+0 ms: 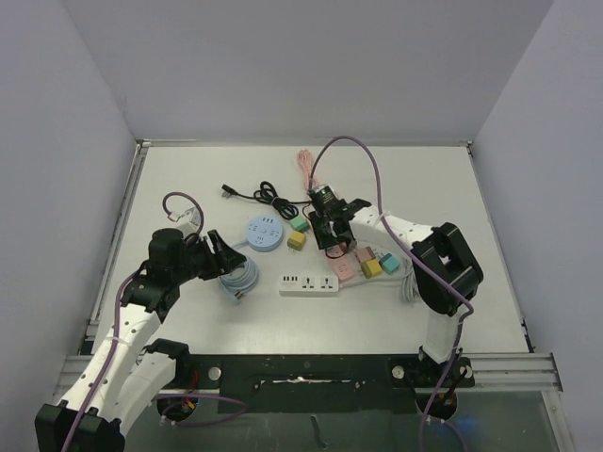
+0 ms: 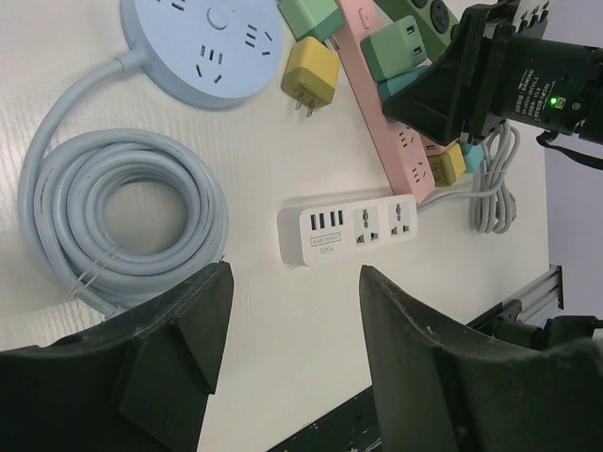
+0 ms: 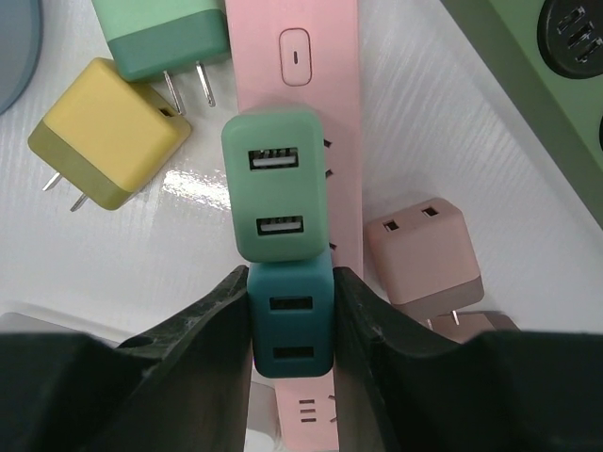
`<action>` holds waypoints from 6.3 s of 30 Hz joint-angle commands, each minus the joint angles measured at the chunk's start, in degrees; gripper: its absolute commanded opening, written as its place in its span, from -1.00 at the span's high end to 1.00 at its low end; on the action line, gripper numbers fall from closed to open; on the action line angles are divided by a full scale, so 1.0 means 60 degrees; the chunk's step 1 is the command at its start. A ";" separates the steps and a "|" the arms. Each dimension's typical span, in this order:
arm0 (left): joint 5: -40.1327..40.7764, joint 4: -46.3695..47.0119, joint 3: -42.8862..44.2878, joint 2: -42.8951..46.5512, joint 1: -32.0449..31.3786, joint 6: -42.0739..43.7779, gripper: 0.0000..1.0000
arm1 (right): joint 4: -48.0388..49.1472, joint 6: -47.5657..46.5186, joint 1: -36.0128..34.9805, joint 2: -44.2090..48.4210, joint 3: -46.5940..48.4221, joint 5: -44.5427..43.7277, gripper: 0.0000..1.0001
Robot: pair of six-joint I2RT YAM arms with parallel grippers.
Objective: Insert the plug
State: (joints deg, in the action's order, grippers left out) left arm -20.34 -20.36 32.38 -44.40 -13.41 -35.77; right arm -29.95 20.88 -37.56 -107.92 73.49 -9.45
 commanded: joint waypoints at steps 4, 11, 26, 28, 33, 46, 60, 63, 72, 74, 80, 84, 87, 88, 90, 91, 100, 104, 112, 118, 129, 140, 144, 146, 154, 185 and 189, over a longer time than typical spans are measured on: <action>0.0071 0.0395 0.0110 0.0059 -0.0050 0.0056 -0.11 | 0.0381 0.0541 0.0190 -0.1479 -0.0610 0.0087 1.00; -0.0299 0.0380 0.0220 0.0070 -0.0032 0.0343 -0.19 | 0.0095 0.0878 0.0223 0.1412 -0.0015 0.0448 -0.01; -0.1049 0.1240 0.0159 -0.0294 -0.0291 0.0109 -0.26 | 0.1423 0.1951 0.1571 0.5325 -0.3854 -0.1166 -0.36; -0.1049 0.1356 0.0156 -0.0418 -0.0414 0.0054 -0.26 | 0.1231 0.1908 0.1692 0.5284 -0.4044 -0.1260 -0.35; -0.1049 0.1679 0.0119 -0.0586 -0.0632 -0.0075 -0.26 | 0.1041 0.1741 0.1745 0.4884 -0.4251 -0.0830 -0.33; -0.1034 0.1815 0.0029 -0.0719 -0.0747 -0.0067 -0.26 | 0.1091 0.2137 0.1721 0.4444 -0.5061 -0.0265 -0.22; -0.0972 0.1808 -0.0016 -0.0670 -0.0919 -0.0226 -0.26 | 0.1859 0.1771 0.1718 0.4001 -0.5214 -0.0340 0.17; -0.0961 0.1892 -0.0010 -0.0706 -0.0986 -0.0261 -0.26 | 0.1926 0.1814 0.1703 0.4395 -0.5268 -0.0305 0.27; -0.0731 0.2728 0.0052 -0.1068 -0.1569 -0.0941 -0.26 | 0.2747 0.2403 0.1558 0.6955 -0.5502 0.0844 0.28; -0.0562 0.3134 0.0036 -0.1120 -0.1785 -0.1236 -0.26 | 0.3284 0.2659 0.1497 0.7381 -0.5652 0.1642 0.26; -0.0227 0.5535 -0.0537 -0.1313 -0.2680 -0.2561 -0.26 | 0.5624 0.4391 0.0918 0.7605 -0.6066 0.2990 0.24; 0.0511 0.7264 -0.1133 -0.1484 -0.3272 -0.3119 -0.26 | 0.7365 0.5991 -0.0025 0.7193 -0.6076 0.2890 0.22; 0.0798 0.8025 -0.1330 -0.1734 -0.3622 -0.3282 -0.26 | 0.8506 0.6965 -0.0460 0.6778 -0.6045 0.2792 0.22; 0.0795 0.8224 -0.1369 -0.1816 -0.3708 -0.3329 -0.26 | 0.8940 0.7209 -0.0577 0.6636 -0.6134 0.2792 0.21; 0.0705 0.8615 -0.1475 -0.1969 -0.3835 -0.3399 -0.26 | 0.9621 0.7563 -0.0752 0.6426 -0.6231 0.2837 0.19; 0.0666 0.8847 -0.1547 -0.1987 -0.3876 -0.3454 -0.26 | 0.9740 0.7646 -0.0805 0.6308 -0.6187 0.2911 0.18; 0.1394 1.0047 -0.2134 -0.1814 -0.4107 -0.3376 -0.26 | 0.9438 0.7590 -0.1255 0.5638 -0.5589 0.3231 0.14; 0.1672 0.9926 -0.2053 -0.1854 -0.4125 -0.3192 -0.13 | 0.9181 0.7572 -0.1399 0.5473 -0.5363 0.3252 0.13; 0.1951 1.0005 -0.2013 -0.1980 -0.4138 -0.3253 0.23 | 0.9160 0.7591 -0.1480 0.5373 -0.5193 0.3419 0.12; 0.2813 1.0588 -0.2307 -0.1732 -0.4150 -0.3624 0.26 | 0.9075 0.7379 -0.1503 0.5386 -0.5217 0.3492 0.08; 0.2457 1.1091 -0.2453 -0.1344 -0.4138 -0.3882 0.63 | 0.9982 0.7059 -0.1421 0.6314 -0.5675 0.3360 -0.49; 0.1544 1.0835 -0.1727 -0.0623 -0.4150 -0.5835 0.64 | 1.3357 0.7715 -0.1350 0.6831 -0.6859 0.3720 -0.58; 0.1216 1.0926 -0.1487 -0.0533 -0.4144 -0.6231 0.64 | 1.3911 0.8127 -0.1292 0.6676 -0.6961 0.3797 -0.48; 0.1114 1.1049 -0.1429 -0.0500 -0.4138 -0.6315 0.64 | 1.3985 0.8328 -0.1256 0.6590 -0.6914 0.3875 -0.39; 0.0848 1.1113 -0.1518 -0.0357 -0.4149 -0.6399 0.64 | 1.4429 0.8768 -0.1176 0.6452 -0.6925 0.3847 -0.09; 0.5472 -0.0624 0.1134 0.1331 -0.4127 0.0871 -0.26 | 0.2152 0.0280 0.0767 0.7145 -0.4817 0.2503 0.75; 0.5190 -0.0552 0.0917 0.1376 -0.4124 0.0761 -0.26 | 0.1784 -0.0103 0.0588 0.6522 -0.4331 0.1672 0.77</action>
State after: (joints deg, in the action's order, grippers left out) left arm 10.48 -21.47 36.21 -36.86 -38.20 -33.71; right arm -13.08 26.89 -33.04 -66.35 43.03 7.62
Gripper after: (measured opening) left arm 0.628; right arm 0.323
